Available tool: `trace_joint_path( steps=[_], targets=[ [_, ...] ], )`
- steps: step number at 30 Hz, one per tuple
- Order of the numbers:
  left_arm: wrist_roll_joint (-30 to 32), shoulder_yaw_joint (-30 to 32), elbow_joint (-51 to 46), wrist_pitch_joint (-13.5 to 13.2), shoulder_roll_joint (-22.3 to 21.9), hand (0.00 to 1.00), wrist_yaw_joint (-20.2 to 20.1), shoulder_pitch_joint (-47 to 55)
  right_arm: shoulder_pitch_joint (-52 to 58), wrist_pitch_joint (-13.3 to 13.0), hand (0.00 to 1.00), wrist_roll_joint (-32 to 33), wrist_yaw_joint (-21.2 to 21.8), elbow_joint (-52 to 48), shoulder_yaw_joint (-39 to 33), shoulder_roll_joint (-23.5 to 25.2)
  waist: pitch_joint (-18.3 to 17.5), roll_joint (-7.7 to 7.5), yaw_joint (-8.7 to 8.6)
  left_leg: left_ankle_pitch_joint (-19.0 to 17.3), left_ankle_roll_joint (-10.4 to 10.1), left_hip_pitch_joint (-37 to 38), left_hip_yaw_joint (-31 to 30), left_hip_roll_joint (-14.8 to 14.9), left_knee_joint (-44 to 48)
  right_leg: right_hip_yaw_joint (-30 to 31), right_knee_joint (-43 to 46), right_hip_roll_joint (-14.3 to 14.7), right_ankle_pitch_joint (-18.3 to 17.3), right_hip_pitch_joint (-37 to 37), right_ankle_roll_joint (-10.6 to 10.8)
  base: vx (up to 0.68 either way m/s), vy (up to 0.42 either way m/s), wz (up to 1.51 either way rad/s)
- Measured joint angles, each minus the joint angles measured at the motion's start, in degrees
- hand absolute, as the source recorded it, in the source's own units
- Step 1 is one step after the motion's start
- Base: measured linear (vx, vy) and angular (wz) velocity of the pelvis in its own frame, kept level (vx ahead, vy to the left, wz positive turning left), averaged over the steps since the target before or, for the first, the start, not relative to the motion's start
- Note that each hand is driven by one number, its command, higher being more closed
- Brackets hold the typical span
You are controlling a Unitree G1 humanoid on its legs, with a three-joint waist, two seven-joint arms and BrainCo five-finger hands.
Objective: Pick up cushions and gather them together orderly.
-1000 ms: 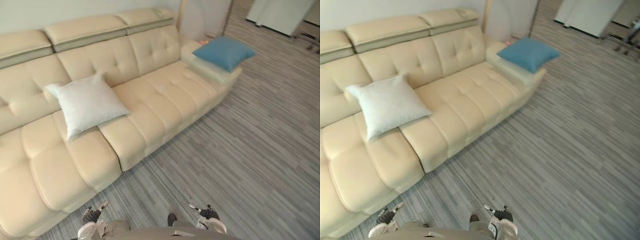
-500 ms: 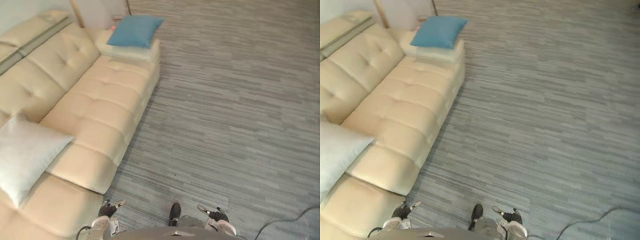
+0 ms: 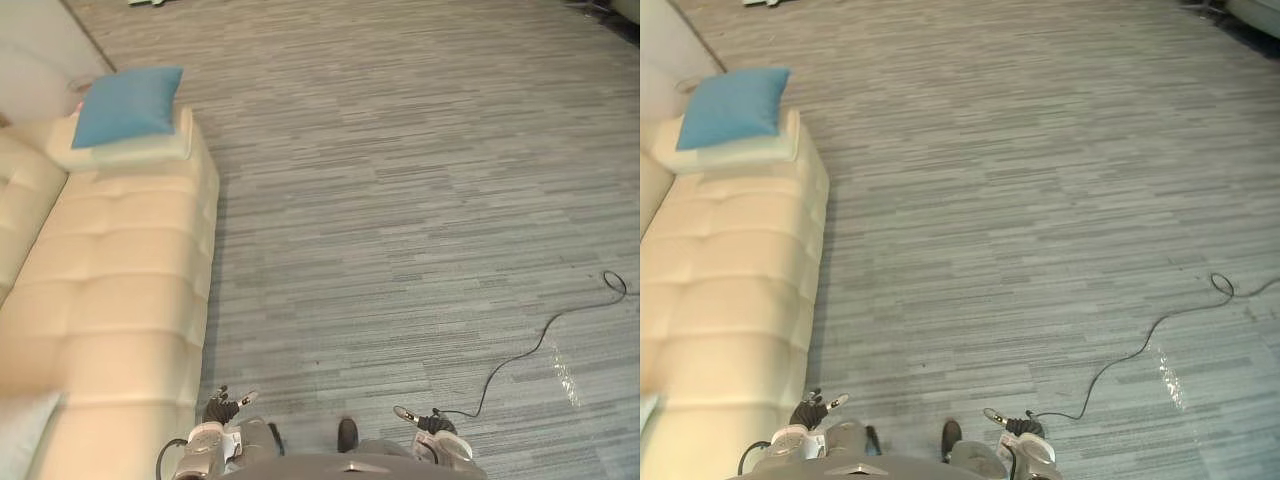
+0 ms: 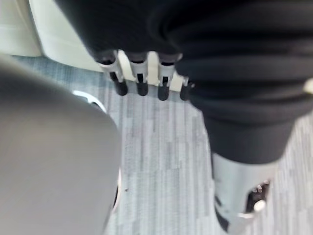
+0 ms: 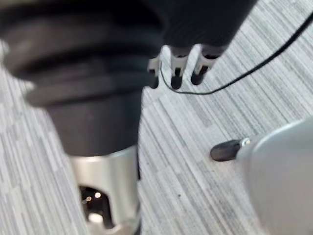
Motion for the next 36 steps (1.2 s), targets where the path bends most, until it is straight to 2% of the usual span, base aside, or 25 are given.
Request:
trace_joint_path(
  steps=[3, 4, 6, 8, 10, 11, 12, 13, 14, 15, 17, 19, 20, 22, 24, 25, 26, 27, 28, 30, 31, 32, 33, 34, 36],
  targets=[
    [-0.10, 0.92, -0.43, 0.04, -0.33, 0.00, 0.30, 0.32, 0.27, -0.07, 0.00, 0.01, -0.04, -0.39, 0.70, -0.03, -0.16, 0.66, 0.26, 5.45, -3.28, -1.33, -3.28, -1.04, -20.74, 2.52, -3.64, -2.07, -1.20, 2.86, 1.95, 0.28, 0.288, -0.79],
    [-0.32, 0.89, -0.29, 0.08, -0.31, 0.00, 0.38, 0.25, 0.55, -0.11, 0.00, 0.04, -0.05, -0.36, 1.30, -0.39, -0.38, 0.88, 0.73, 9.60, -3.57, -1.18, -3.38, -0.96, -20.53, 3.69, -5.51, -2.06, -1.44, 4.38, 2.53, 0.51, 0.385, -0.72],
    [-0.24, 0.63, -0.04, 0.07, 0.17, 0.00, 0.57, -0.30, 0.47, -0.05, 0.00, 0.09, -0.06, -0.26, 2.11, 0.18, -0.65, -0.13, 1.28, 10.28, -2.77, -2.15, -3.42, -2.43, -19.20, 3.56, -2.82, -3.34, -2.29, 4.27, 4.39, 0.46, 0.275, -0.26],
    [-0.40, 1.08, -0.12, -0.02, 1.59, 0.00, 0.82, -0.73, 0.77, -0.04, 0.00, 0.08, 0.00, -0.03, 2.09, 1.11, -1.52, -4.07, 1.44, 9.68, 0.29, -2.21, -4.10, -7.44, -18.15, 2.52, -0.75, -6.80, -5.46, 5.11, 7.00, 0.51, 0.197, 0.12],
    [-0.40, 1.78, 0.40, 0.09, 1.42, 0.00, 1.08, -0.68, 0.29, -0.10, 0.00, 0.01, 0.05, -0.07, 2.05, 1.18, -1.55, -3.73, 1.52, 8.43, 2.96, -0.83, -3.04, -9.14, -17.09, 3.75, 4.18, -8.51, -6.39, 4.25, 8.42, 0.46, 0.233, -0.12],
    [-0.38, 1.81, 0.77, 0.12, 1.47, 0.00, 1.10, -0.46, 0.00, -0.13, 0.00, -0.01, 0.16, -0.03, 1.99, 1.39, -1.76, -3.36, 1.67, 7.29, 4.46, 1.12, -2.36, -9.87, -17.66, 4.93, 12.50, -9.18, -7.59, 1.28, 10.37, 0.29, 0.155, -0.24],
    [-0.42, 1.81, 0.87, 0.18, 1.56, 0.00, 1.12, -0.16, 0.02, -0.17, 0.00, -0.02, 0.40, -0.03, 1.95, 1.60, -1.80, -3.19, 1.62, 6.35, 4.61, 2.55, -1.54, -10.08, -17.76, 5.77, 19.61, -9.41, -8.31, -1.11, 12.59, 0.28, 0.131, -0.29],
    [-0.49, 1.70, 0.82, 0.18, 1.66, 0.00, 1.24, 0.04, 0.18, -0.14, 0.00, 0.02, 1.05, -0.10, 1.95, 2.01, -1.64, -3.36, 1.63, 4.93, 4.60, 5.04, -0.78, -10.63, -17.79, 7.39, 32.29, -9.52, -7.31, -5.53, 17.55, 0.38, 0.127, -0.16],
    [-0.51, 1.39, 0.83, 0.44, 2.41, 0.00, 1.37, 0.27, -0.07, -0.41, 0.00, -0.04, 1.24, -0.65, 2.03, 2.00, -1.20, -3.83, 1.00, 3.90, 5.29, 8.41, -0.41, -11.38, -17.96, 8.12, 44.18, -9.77, -4.72, -9.35, 19.46, 0.44, 0.076, -0.09],
    [-0.49, 0.59, 0.85, 0.75, 2.98, 0.00, 1.57, 0.46, -0.09, -0.55, 0.00, -0.02, 1.23, -0.80, 2.04, 1.92, -0.80, -4.17, 0.57, 2.96, 5.80, 11.67, -0.39, -12.07, -18.74, 6.30, 51.05, -10.54, -4.53, -11.18, 18.41, 0.57, 0.057, 0.02],
    [-0.92, -0.04, 0.84, 0.92, 2.99, 0.00, 2.16, 0.99, -0.14, -0.62, 0.00, -0.04, 1.23, -0.79, 2.07, 1.24, -0.52, -3.42, -0.19, 1.84, 6.04, 18.73, -0.50, -12.47, -22.46, -0.65, 57.76, -12.00, -7.60, -14.70, 10.88, 0.49, 0.013, -0.01],
    [-1.64, -0.40, 1.32, 0.98, 2.77, 0.00, 2.66, 0.86, -0.47, -0.64, 0.00, -0.04, 1.21, -0.74, 2.00, 0.61, -0.19, -3.05, -1.62, 1.82, 6.04, 24.60, -1.61, -11.34, -26.91, -8.50, 53.51, -11.45, -11.78, -18.93, 6.48, 0.57, -0.078, 0.21],
    [-2.19, -0.34, 1.34, 1.03, 2.36, 0.00, 2.74, 0.05, -0.44, -0.70, 0.00, 0.09, 1.22, -0.95, 1.61, 0.06, 0.27, -2.39, -1.94, 1.82, 6.05, 27.09, -2.44, -9.79, -28.68, -11.58, 45.17, -10.01, -12.30, -22.08, 5.27, 0.48, -0.114, 0.34],
    [-2.22, -0.26, 1.35, 1.08, 2.07, 0.00, 2.92, -0.17, -0.45, -0.72, 0.00, 0.16, 1.20, -1.79, 0.85, -0.08, 0.47, -2.08, -2.76, 1.81, 6.06, 28.56, -4.43, -8.21, -29.55, -10.84, 31.48, -7.67, -9.42, -23.84, 5.67, 0.46, -0.176, 0.54],
    [-2.20, 0.45, 1.77, 1.10, 2.02, 0.00, 3.26, -0.30, 0.32, -0.67, 0.00, 0.08, 1.16, -1.92, -0.21, 0.19, 0.86, -3.69, -3.94, 1.32, 5.20, 30.55, -8.91, -8.00, -29.62, -3.48, 12.48, -6.35, -0.28, -22.47, 6.98, 0.54, -0.295, 1.07],
    [-2.21, 1.21, 2.03, 1.18, 1.55, 0.00, 3.31, -0.13, 1.32, -0.55, 0.00, 0.20, 1.14, -1.61, -0.86, 0.16, 0.87, -4.05, -4.33, 0.08, 3.42, 32.00, -11.59, -7.46, -29.18, -1.68, 10.94, -6.15, 7.49, -20.98, 8.03, 0.46, -0.297, 0.94],
    [-2.19, 1.95, 2.33, 1.20, 0.97, 0.00, 3.30, -0.17, 1.47, -0.45, 0.00, 0.13, 1.12, -1.47, -1.42, -0.10, 1.13, -3.40, -4.30, -0.43, 2.91, 32.69, -12.82, -6.52, -28.53, -1.31, 12.46, -5.42, 9.26, -20.50, 6.96, 0.56, -0.364, 0.62],
    [-2.19, 3.66, 2.94, 1.21, -0.51, 0.00, 3.40, -0.18, 1.32, -0.28, 0.00, -0.01, 1.06, -1.27, -3.10, -0.84, 1.32, -1.29, -3.42, -0.09, 2.51, 32.35, -14.33, -4.69, -25.58, -2.70, 17.18, -4.52, 4.50, -21.10, 5.73, 0.55, -0.334, 0.39],
    [-2.19, 5.83, 2.94, 1.24, -1.85, 0.00, 3.84, 0.46, 1.35, -0.32, 0.00, 0.02, 1.01, -1.49, -4.17, -0.91, 1.28, -0.36, -3.13, 1.34, 0.09, 30.30, -15.93, -3.55, -19.44, -4.44, 21.11, -4.56, 1.36, -20.91, 4.40, 0.52, -0.319, 0.30],
    [-2.38, 8.26, 2.34, 1.26, -2.84, 0.00, 4.08, 0.83, 1.49, -0.25, 0.00, 0.12, 0.79, -2.13, -4.59, -0.93, 1.29, 0.26, -3.18, 4.40, -1.65, 26.15, -16.99, -2.12, -8.98, -6.69, 22.67, -4.55, -2.23, -18.61, 3.67, 0.56, -0.312, 0.58],
    [-2.89, 8.84, 1.55, 1.26, -2.99, 0.00, 4.43, 0.74, 1.74, -0.25, 0.00, 0.13, 0.77, -2.41, -4.34, -0.85, 1.72, 0.67, -3.38, 12.17, -3.25, 20.08, -16.47, 0.24, 4.55, -9.20, 20.86, -4.30, -4.16, -13.75, 2.79, 0.59, -0.303, 0.74],
    [-3.35, 8.69, 1.40, 1.26, -2.97, 0.00, 4.46, 0.72, 1.85, -0.27, 0.00, 0.21, 0.75, -2.41, -4.02, -0.80, 2.19, 0.18, -3.13, 12.18, -3.46, 17.98, -15.47, 1.59, 9.01, -9.69, 19.76, -3.97, -4.44, -11.90, 2.52, 0.54, -0.242, 0.61],
    [-4.11, 8.54, 0.43, 1.23, -2.84, 0.00, 4.45, 0.66, 2.00, -0.25, 0.00, 0.22, 0.71, -2.40, -3.02, -0.35, 2.13, 0.51, -1.69, 8.81, -2.76, 14.01, -10.95, 4.36, 17.14, -10.64, 16.46, -3.39, -4.86, -6.97, 1.99, 0.41, -0.132, 0.37],
    [-4.36, 8.02, 0.19, 1.23, -2.44, 0.00, 4.45, 0.51, 1.81, -0.25, 0.00, 0.24, 0.74, -2.32, -2.81, 0.32, 2.46, -0.18, -1.20, 6.18, -2.33, 10.80, -7.72, 4.59, 18.27, -11.87, 13.32, -3.77, -4.87, -2.87, 2.00, 0.47, -0.114, 0.49],
    [-4.43, 6.74, 0.01, 1.21, -1.97, 0.00, 4.43, 0.51, 1.06, 0.01, 0.00, 0.62, 0.73, -1.73, -2.80, 0.68, 2.43, -0.16, -1.11, 3.14, -1.25, 6.76, -2.52, 3.48, 12.41, -14.04, 8.99, -4.93, -4.71, 2.20, 2.27, 0.36, -0.038, 0.60]
  ],
)
